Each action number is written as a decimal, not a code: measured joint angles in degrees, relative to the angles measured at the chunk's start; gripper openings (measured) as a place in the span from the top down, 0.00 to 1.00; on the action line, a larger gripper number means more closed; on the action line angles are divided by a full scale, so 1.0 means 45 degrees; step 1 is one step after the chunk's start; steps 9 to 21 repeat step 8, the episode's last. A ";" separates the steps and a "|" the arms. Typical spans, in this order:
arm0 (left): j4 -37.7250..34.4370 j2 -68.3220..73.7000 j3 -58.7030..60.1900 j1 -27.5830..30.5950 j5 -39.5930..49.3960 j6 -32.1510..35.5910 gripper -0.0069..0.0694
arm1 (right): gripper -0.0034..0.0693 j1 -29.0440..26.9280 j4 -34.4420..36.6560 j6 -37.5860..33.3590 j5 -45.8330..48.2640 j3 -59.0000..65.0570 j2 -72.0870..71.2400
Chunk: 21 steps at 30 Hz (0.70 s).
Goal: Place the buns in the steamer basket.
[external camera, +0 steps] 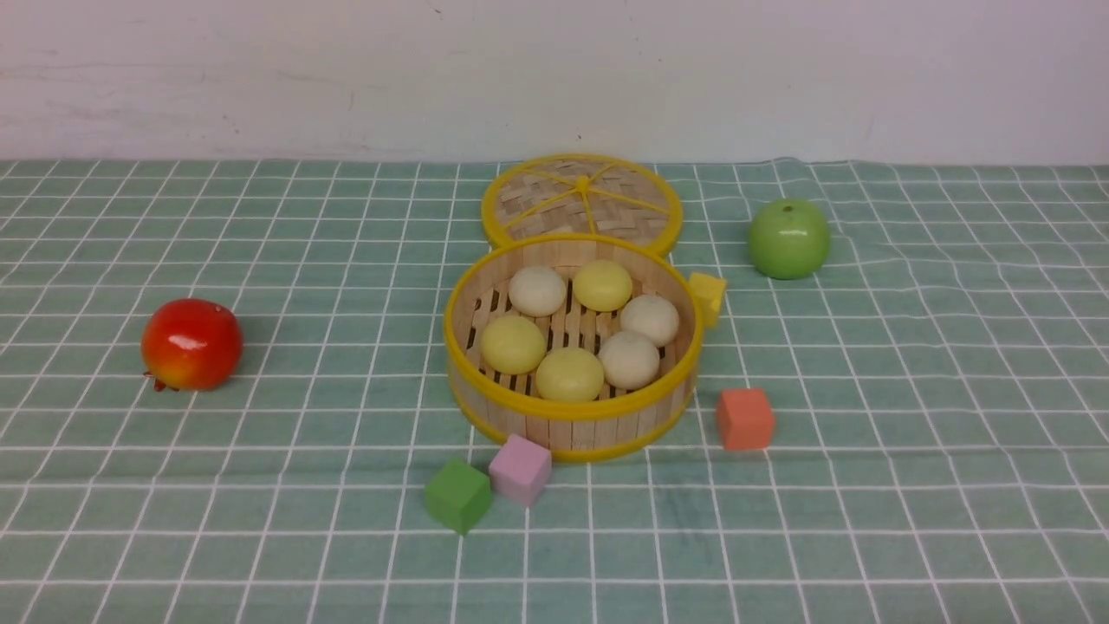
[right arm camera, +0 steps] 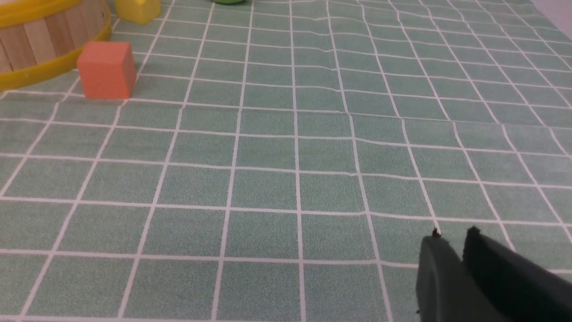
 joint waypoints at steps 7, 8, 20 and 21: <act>0.0000 0.0000 0.0000 0.0000 0.0000 0.0000 0.60 | 0.82 0.0000 0.0000 0.0000 0.0000 0.0000 0.0000; 0.0000 0.0000 0.0000 0.0000 0.0000 0.0000 0.60 | 0.82 0.0000 0.0000 0.0000 0.0000 0.0000 0.0000; 0.0000 0.0000 0.0000 0.0000 0.0000 0.0000 0.60 | 0.82 0.0000 0.0000 0.0000 0.0000 0.0000 0.0000; 0.0000 0.0000 0.0000 0.0000 0.0000 0.0000 0.60 | 0.82 0.0000 0.0000 0.0000 0.0000 0.0000 0.0000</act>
